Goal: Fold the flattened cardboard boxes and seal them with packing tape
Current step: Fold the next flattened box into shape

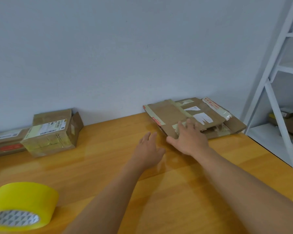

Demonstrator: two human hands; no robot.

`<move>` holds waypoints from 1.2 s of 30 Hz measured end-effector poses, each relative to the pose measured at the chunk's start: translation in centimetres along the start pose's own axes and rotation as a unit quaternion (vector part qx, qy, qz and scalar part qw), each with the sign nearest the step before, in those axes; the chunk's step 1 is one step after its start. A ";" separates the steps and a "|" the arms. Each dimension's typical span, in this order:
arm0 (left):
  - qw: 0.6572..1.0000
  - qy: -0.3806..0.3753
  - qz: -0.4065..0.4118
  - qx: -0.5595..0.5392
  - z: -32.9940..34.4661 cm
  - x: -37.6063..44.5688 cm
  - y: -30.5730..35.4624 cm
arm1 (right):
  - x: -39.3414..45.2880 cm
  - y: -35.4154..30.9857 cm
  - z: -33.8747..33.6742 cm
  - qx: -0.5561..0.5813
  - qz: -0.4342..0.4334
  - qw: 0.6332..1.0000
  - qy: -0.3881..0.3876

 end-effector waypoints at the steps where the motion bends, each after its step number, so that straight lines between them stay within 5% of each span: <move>1: 1.000 -0.002 -0.007 -0.014 0.0 -0.3 -0.2 | -0.7 -0.6 -0.2 0.010 -0.014 1.000 0.009; 12: 0.989 0.062 -0.029 -0.130 -1.8 -6.6 -2.0 | -8.1 -4.8 -0.2 0.046 -0.154 0.987 0.027; 18: 0.984 0.114 0.004 -0.138 -3.4 -11.5 -3.2 | -12.4 -6.4 -0.7 0.081 -0.219 0.966 0.109; 29: 0.938 0.280 -0.022 -0.203 -7.1 -17.4 -7.2 | -17.4 -5.6 -1.1 0.289 -0.166 0.940 0.067; 36: 0.916 0.291 -0.039 -0.272 -7.7 -19.0 -8.1 | -18.6 -3.3 -0.2 0.501 -0.070 0.862 0.028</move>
Point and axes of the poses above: each hand's wrist, its own x-axis towards the middle knuckle, its own z-axis out of the palm, y = z × x, the point moved 6 cm from there along x, towards the middle knuckle, and after that the axes turned 2 degrees about -x, right-handed, at the moved point
